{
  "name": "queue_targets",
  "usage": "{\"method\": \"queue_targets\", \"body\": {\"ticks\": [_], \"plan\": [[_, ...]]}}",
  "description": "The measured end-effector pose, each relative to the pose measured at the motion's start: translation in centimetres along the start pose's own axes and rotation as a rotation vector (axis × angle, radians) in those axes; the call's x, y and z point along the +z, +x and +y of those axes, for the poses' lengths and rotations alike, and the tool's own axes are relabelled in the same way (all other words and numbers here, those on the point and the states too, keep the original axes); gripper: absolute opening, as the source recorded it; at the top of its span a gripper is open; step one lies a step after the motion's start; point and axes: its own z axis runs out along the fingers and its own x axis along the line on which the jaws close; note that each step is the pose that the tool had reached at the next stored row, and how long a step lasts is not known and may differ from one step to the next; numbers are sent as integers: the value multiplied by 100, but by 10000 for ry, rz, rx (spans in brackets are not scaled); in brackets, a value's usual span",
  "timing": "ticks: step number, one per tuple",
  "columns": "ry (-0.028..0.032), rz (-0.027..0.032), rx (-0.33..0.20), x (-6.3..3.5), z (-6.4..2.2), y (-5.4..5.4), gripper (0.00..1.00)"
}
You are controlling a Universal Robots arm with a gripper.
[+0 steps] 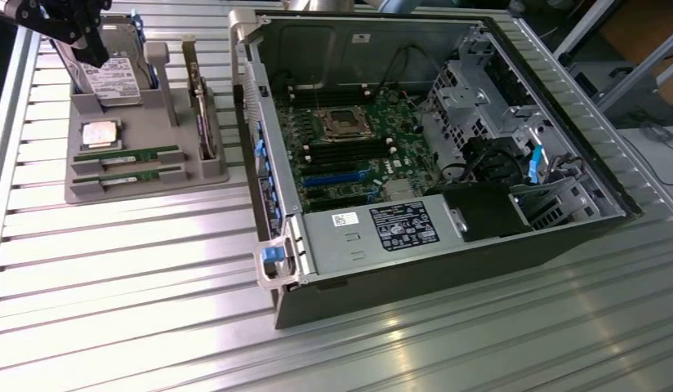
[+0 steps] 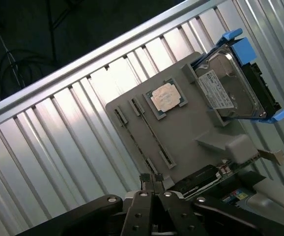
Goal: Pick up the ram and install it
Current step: 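Pick up the ram and move it above insertion slot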
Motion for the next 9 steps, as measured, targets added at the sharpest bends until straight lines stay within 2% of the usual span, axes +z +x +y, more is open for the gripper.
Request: {"method": "queue_targets", "body": {"ticks": [9], "plan": [[-48, 78, -1763, 1, 0, 0, 11]]}}
